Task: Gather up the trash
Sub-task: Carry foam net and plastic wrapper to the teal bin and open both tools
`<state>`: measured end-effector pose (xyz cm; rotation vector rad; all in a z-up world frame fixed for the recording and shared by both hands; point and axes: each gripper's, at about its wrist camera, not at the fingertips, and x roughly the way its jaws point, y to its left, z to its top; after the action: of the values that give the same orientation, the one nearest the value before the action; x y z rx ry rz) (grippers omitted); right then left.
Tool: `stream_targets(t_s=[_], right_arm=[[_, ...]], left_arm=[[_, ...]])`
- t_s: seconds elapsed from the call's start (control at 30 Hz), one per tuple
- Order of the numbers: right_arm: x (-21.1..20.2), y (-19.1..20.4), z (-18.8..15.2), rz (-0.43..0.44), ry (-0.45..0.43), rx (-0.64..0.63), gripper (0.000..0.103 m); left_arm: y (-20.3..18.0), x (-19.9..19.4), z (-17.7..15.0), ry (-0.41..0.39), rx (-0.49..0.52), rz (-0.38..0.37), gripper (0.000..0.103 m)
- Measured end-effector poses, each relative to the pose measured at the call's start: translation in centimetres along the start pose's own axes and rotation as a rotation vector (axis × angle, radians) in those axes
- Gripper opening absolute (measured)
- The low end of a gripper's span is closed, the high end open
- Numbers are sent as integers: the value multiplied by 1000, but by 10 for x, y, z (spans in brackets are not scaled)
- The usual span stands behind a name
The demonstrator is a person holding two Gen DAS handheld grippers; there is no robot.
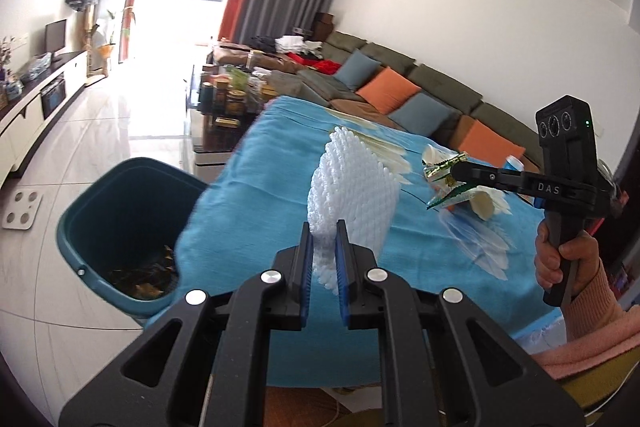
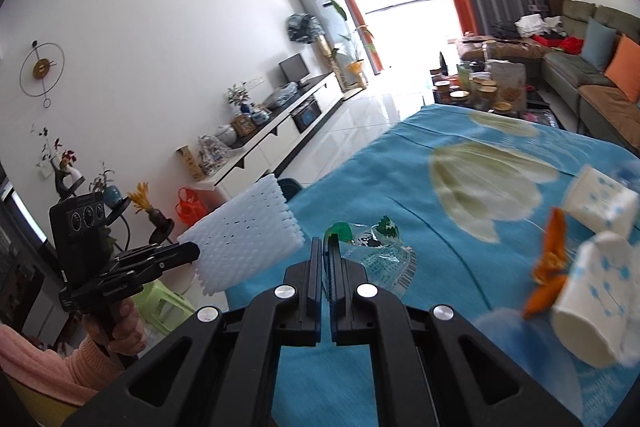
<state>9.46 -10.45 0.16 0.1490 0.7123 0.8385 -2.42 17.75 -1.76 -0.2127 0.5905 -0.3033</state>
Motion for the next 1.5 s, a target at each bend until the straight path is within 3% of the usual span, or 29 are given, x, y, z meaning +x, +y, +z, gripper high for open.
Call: stream_targets(t_s=[0.37, 0.87, 1.5], right_arm=[[70, 50, 34, 123, 61, -80, 2], [151, 92, 60, 186, 140, -157, 2], [253, 109, 53, 148, 304, -121, 2]], left_arm=[[62, -14, 10, -31, -121, 143, 11], [135, -6, 11, 5, -239, 297, 11], [164, 40, 8, 85, -328, 347, 12]])
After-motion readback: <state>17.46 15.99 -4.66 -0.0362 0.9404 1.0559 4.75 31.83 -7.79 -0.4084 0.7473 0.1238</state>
